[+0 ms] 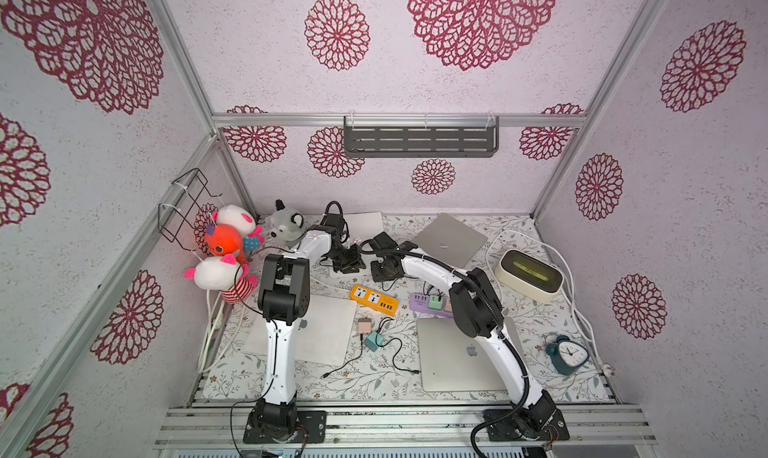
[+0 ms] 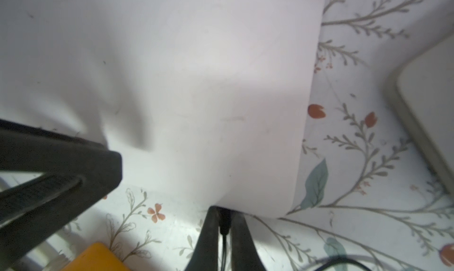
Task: Unplug the laptop charger
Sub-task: Remove the charging cable from the laptop.
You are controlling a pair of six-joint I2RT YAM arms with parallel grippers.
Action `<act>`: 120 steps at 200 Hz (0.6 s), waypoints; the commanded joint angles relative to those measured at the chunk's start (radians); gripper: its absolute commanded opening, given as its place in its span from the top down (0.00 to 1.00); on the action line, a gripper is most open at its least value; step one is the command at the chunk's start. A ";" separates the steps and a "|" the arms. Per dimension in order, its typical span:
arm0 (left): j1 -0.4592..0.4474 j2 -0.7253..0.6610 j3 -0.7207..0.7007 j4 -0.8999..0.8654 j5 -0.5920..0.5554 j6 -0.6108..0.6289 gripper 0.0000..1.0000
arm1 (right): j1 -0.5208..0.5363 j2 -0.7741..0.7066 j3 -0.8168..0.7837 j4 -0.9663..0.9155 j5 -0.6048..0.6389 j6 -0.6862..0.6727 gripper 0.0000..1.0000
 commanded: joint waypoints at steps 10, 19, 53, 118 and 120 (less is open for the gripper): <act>0.005 0.001 -0.030 -0.009 -0.029 0.003 0.69 | -0.001 -0.062 -0.101 -0.085 -0.023 -0.089 0.88; 0.005 -0.001 -0.032 -0.009 -0.029 0.003 0.69 | -0.007 -0.068 -0.107 -0.085 -0.028 -0.105 0.88; 0.005 -0.006 -0.038 -0.008 -0.032 0.003 0.69 | -0.001 -0.031 -0.057 -0.095 -0.054 -0.079 0.88; 0.005 -0.004 -0.044 -0.004 -0.031 0.001 0.69 | 0.038 -0.005 -0.016 -0.082 -0.052 0.024 0.88; 0.005 -0.003 -0.045 -0.004 -0.031 0.000 0.69 | 0.035 -0.007 -0.021 -0.083 -0.048 0.023 0.88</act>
